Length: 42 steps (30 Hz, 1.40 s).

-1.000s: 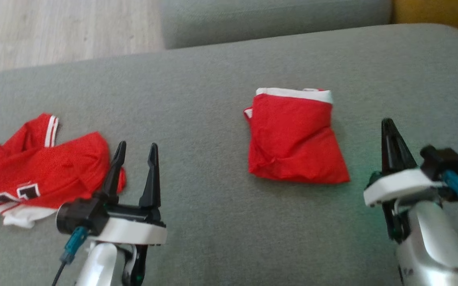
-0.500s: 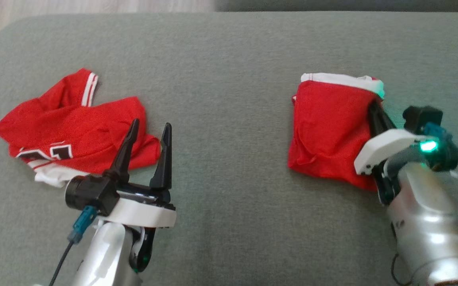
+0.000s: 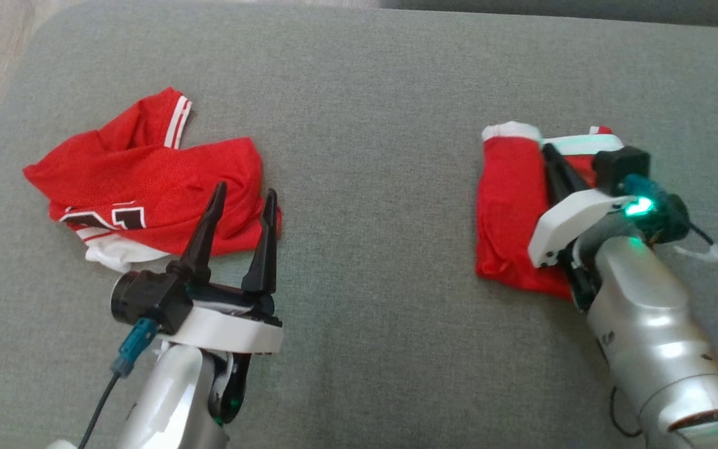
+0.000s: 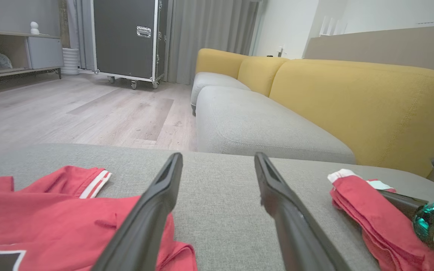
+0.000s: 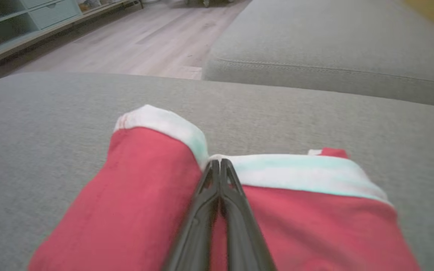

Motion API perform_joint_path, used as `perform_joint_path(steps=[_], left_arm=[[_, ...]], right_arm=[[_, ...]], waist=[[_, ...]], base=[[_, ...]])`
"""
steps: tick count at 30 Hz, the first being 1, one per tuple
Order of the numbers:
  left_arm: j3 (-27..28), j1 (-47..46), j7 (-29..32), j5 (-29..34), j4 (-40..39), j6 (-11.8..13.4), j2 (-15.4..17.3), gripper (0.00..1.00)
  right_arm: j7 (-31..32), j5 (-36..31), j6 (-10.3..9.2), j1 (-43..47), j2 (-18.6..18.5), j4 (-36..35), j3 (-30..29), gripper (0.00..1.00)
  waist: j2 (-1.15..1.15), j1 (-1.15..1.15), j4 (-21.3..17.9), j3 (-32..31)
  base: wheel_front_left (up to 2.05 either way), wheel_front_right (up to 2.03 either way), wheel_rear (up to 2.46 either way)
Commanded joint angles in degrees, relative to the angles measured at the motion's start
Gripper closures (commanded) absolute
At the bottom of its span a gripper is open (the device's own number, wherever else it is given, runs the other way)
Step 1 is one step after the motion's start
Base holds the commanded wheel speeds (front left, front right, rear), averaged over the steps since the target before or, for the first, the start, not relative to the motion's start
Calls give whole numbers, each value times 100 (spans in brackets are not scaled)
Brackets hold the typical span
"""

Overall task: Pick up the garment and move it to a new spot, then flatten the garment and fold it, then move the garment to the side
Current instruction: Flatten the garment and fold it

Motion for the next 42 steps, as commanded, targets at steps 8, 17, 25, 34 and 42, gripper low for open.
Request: perform_joint_path(steps=[8, 17, 25, 34, 42], left_arm=[[150, -122, -55, -69, -161, 116, 24, 0], [414, 45, -55, 18, -218, 120, 24, 0], [667, 286, -55, 34, -275, 102, 24, 0], [775, 515, -55, 0, -318, 97, 24, 0], [900, 717, -55, -51, -321, 80, 24, 0]], right_arm=[[-97, 649, -5, 126, 109, -85, 1055, 100], [-101, 587, -5, 390, -24, -1376, 522, 100], [-101, 230, -5, 1227, -199, -2800, -22, 100], [-101, 64, -5, 2264, -22, -3792, -444, 0], [-101, 159, -5, 3000, 95, -4375, -379, 0]], waist=[[0, 0, -88, -104], [0, 0, -625, -558], [0, 0, -1133, -867], [0, 0, -1408, -1054], [0, 0, -1503, -1089]], base=[[0, 0, 0], [0, 0, 0], [0, 0, 0], [0, 0, 0], [0, 0, 0]])
